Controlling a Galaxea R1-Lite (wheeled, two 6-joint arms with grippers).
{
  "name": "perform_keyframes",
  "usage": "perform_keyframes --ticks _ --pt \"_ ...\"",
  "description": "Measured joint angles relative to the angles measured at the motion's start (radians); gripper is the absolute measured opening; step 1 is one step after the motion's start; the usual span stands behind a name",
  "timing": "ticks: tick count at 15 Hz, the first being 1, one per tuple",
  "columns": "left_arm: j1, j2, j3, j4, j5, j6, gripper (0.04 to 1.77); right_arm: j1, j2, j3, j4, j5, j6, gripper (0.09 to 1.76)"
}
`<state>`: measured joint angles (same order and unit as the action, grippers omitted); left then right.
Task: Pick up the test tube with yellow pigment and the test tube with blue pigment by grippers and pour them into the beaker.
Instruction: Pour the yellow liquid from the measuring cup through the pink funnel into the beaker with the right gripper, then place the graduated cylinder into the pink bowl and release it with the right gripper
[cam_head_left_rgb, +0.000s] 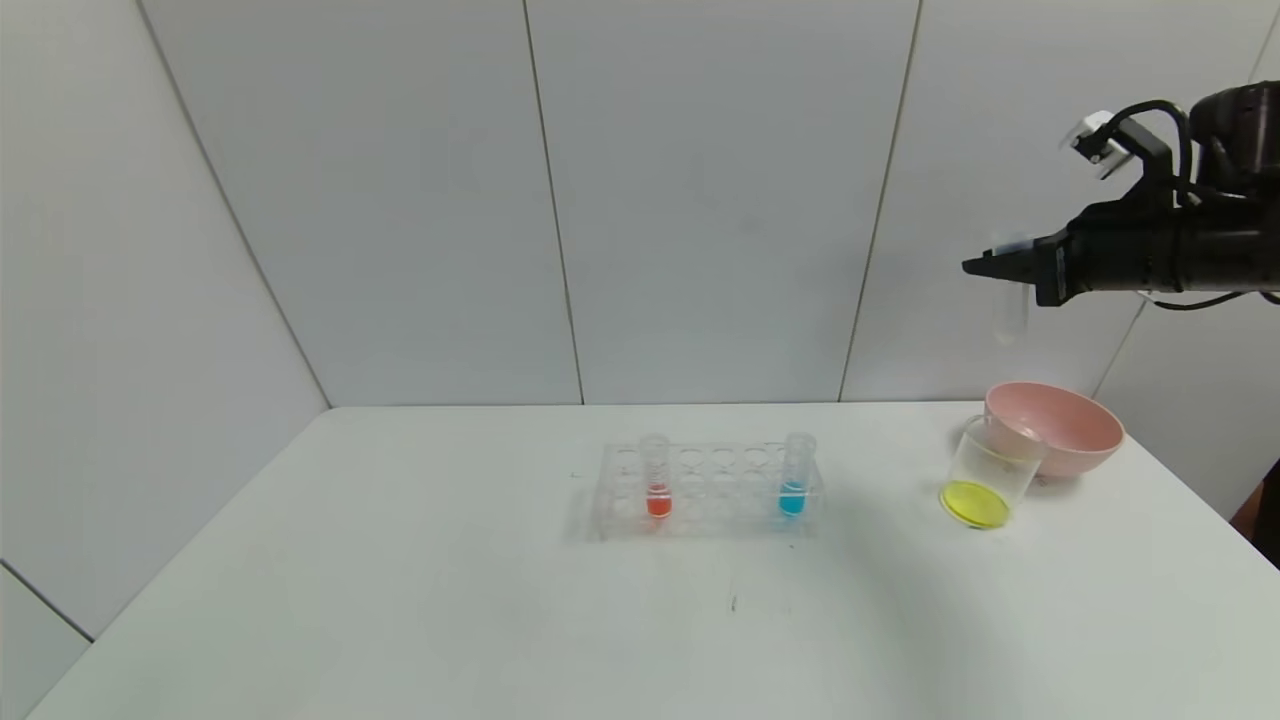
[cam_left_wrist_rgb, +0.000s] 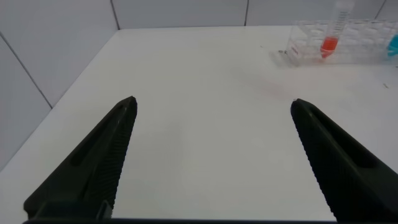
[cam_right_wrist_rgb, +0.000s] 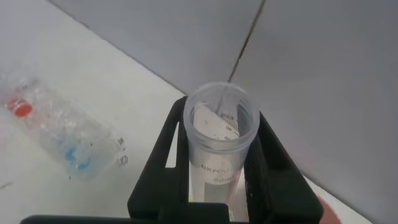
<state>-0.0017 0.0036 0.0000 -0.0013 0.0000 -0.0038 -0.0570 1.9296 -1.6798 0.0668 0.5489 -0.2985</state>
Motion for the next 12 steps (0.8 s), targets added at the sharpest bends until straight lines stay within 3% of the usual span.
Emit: perform_keyframes --ticks 3,7,9,12 --pt "0.0 0.0 0.0 0.0 0.0 0.0 1.76 -0.043 -0.061 0.247 -0.296 0.01 0.107 0.56" --pt "0.0 0.0 0.0 0.0 0.0 0.0 1.76 -0.146 -0.134 0.543 -0.577 0.014 0.168 0.56" --pt "0.0 0.0 0.0 0.0 0.0 0.0 1.76 -0.202 -0.155 0.64 -0.692 0.016 0.196 0.56" --pt "0.0 0.0 0.0 0.0 0.0 0.0 1.76 -0.244 -0.144 0.689 -0.741 0.016 0.204 0.56"
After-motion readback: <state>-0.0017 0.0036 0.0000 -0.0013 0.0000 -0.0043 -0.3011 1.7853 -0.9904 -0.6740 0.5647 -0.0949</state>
